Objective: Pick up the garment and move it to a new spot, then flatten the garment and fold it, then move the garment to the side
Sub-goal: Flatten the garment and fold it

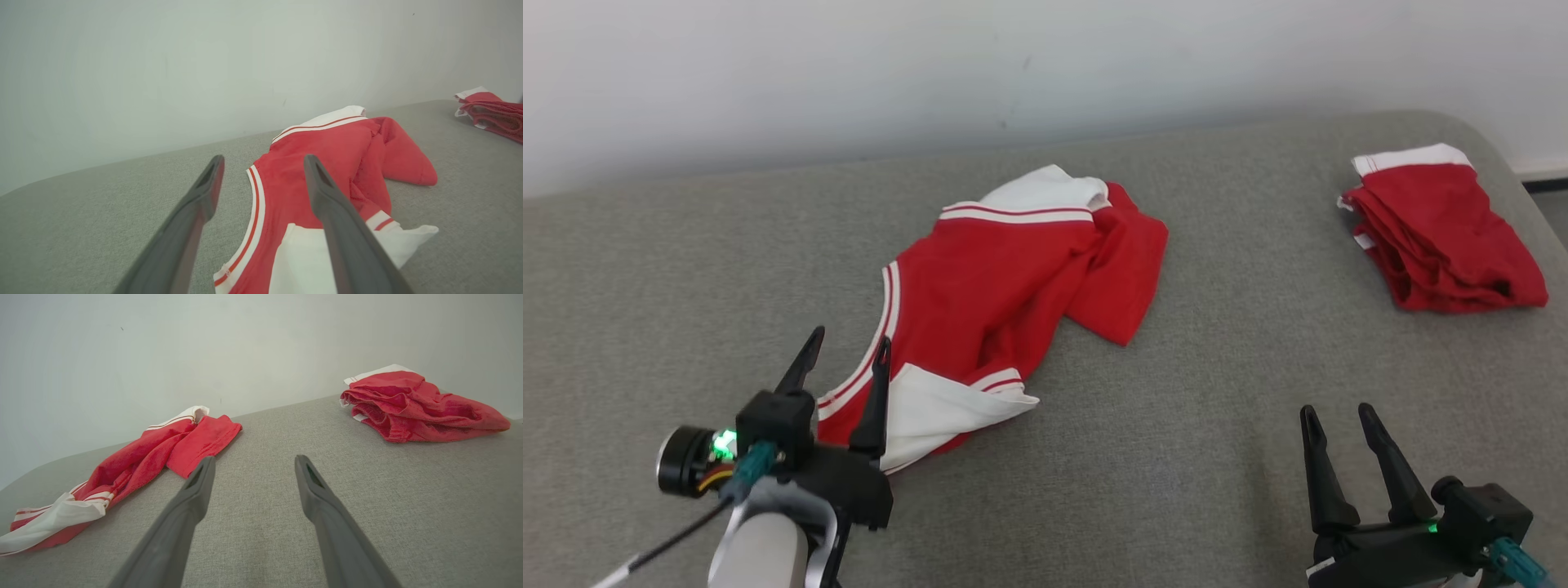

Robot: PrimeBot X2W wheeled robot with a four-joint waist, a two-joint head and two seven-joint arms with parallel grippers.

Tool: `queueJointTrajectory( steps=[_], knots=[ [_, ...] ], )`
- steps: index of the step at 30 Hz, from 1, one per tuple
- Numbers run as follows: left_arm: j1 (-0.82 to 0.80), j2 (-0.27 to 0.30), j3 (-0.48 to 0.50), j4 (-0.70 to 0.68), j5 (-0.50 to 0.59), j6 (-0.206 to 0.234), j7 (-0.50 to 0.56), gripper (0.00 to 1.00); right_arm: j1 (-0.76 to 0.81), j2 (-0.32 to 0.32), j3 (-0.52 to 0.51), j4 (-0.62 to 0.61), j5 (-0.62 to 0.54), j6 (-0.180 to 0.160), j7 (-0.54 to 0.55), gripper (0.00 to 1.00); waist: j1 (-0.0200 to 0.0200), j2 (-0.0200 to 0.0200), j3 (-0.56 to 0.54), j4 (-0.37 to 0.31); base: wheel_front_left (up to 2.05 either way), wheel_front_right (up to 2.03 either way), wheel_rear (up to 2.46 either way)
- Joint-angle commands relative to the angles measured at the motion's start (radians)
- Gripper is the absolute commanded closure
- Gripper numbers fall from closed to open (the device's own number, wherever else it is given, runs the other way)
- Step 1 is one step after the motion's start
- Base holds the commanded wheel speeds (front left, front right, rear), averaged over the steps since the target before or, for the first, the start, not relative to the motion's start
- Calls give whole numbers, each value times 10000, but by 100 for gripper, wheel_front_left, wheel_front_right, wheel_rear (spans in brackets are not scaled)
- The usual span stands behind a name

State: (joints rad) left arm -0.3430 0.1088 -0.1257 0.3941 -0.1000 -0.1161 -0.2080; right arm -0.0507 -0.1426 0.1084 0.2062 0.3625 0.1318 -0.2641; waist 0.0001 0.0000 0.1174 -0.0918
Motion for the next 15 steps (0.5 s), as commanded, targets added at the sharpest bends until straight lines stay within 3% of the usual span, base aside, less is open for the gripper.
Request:
queueJointTrajectory(
  steps=[1,15],
  knots=[
    [-422,84,-113,315,-86,-50,97,0,-173,-58,32,17,83,-26,2,0,-1,0,509,-483,0,0,0],
    [-1726,396,-709,3327,-664,-129,741,0,-603,-172,-26,153,246,-26,2,0,-1,0,954,-989,0,0,0]
  ],
)
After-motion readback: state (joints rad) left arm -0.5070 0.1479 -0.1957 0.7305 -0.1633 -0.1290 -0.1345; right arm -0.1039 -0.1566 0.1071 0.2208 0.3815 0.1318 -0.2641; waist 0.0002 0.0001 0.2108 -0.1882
